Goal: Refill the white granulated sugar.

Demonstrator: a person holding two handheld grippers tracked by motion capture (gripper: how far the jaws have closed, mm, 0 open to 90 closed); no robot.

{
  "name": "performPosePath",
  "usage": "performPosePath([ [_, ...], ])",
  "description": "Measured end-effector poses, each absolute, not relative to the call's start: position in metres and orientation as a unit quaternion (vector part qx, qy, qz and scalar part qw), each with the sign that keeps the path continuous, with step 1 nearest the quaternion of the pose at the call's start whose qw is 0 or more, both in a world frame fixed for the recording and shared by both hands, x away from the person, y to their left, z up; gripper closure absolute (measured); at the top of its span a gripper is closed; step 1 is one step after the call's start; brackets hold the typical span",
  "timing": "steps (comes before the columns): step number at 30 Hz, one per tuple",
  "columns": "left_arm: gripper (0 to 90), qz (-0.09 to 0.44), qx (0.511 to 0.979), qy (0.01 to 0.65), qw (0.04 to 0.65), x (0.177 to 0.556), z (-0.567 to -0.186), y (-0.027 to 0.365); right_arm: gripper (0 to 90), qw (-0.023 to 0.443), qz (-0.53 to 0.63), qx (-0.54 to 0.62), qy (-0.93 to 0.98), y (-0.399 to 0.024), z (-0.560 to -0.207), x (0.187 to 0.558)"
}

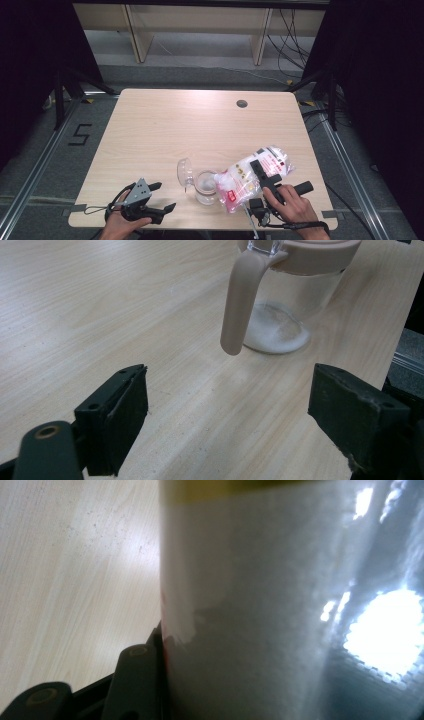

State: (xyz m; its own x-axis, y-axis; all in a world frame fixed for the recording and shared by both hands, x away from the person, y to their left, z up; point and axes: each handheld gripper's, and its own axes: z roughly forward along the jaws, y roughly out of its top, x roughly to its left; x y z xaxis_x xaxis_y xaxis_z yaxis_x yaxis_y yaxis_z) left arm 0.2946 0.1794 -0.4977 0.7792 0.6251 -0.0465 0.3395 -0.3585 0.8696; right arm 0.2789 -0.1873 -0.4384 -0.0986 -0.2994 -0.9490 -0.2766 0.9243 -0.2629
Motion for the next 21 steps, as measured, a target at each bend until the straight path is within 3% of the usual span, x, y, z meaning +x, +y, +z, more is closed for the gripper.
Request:
performPosePath([
  [21,15.7,0.147,0.809,0.301,0.483,0.2947,-0.4982,0.1793,52.7,0.643,-0.016,-0.217,0.734,-0.1891,-0.4343,0.2800],
])
